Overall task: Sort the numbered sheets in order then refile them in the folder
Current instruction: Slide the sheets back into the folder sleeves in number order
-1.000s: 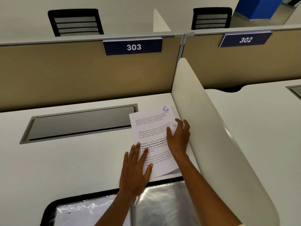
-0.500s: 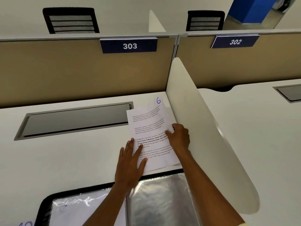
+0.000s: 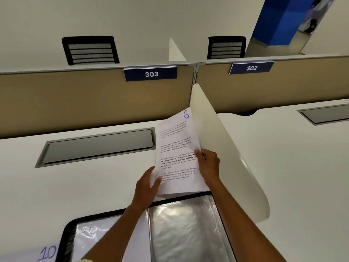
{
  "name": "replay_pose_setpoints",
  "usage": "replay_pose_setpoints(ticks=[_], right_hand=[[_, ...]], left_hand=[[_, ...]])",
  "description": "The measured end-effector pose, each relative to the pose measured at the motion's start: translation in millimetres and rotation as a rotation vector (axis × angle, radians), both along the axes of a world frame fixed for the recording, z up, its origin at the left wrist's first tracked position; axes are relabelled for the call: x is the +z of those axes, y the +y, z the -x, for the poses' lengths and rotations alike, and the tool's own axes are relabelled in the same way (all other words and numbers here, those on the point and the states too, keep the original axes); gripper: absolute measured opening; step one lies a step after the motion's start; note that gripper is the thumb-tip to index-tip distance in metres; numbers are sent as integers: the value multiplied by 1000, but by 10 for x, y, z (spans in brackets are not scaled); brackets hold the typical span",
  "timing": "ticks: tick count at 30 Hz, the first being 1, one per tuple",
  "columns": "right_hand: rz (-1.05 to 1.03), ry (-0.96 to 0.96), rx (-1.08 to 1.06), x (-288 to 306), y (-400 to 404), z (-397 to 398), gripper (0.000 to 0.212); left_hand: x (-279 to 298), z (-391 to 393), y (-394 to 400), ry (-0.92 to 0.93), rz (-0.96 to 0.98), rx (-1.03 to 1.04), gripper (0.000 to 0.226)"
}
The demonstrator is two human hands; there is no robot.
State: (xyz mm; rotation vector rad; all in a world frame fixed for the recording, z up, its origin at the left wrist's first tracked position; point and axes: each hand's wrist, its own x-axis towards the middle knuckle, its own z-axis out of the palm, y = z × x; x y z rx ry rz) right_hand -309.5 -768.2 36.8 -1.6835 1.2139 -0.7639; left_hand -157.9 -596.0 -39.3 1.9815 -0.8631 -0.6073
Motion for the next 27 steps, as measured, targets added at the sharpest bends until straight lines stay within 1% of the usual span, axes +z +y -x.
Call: replay_pose_setpoints(ticks=[4, 6, 9, 10, 11, 13, 15, 21, 25, 27], right_hand=[[-121, -114, -1, 110, 123, 81, 35], [-168, -165, -1, 140, 215, 165, 39], [-190, -219, 23, 152, 406, 312, 63], [-192, -223, 25, 143, 496, 363, 66], [-192, -228, 31, 160, 596, 412, 61], [-197, -224, 26, 209, 814, 519, 39], [-192, -226, 35, 246, 1051, 626, 28], [-231, -220, 17, 229, 1731, 881, 19], [-308, -212, 47, 167, 2188, 1112, 5], [-337, -231, 59, 187, 2440, 1246, 7]], left_hand=[[259, 29, 154, 362, 63, 185, 58], [391, 50, 286, 475, 111, 218, 54], [505, 90, 516, 596, 179, 247, 40], [543, 117, 624, 626, 191, 240, 36], [564, 141, 723, 647, 202, 227, 31], [606, 202, 937, 681, 217, 207, 20], [649, 266, 1169, 690, 208, 194, 16], [638, 489, 1891, 669, 198, 190, 12], [562, 663, 2362, 633, 185, 202, 7], [537, 737, 2534, 624, 184, 204, 7]])
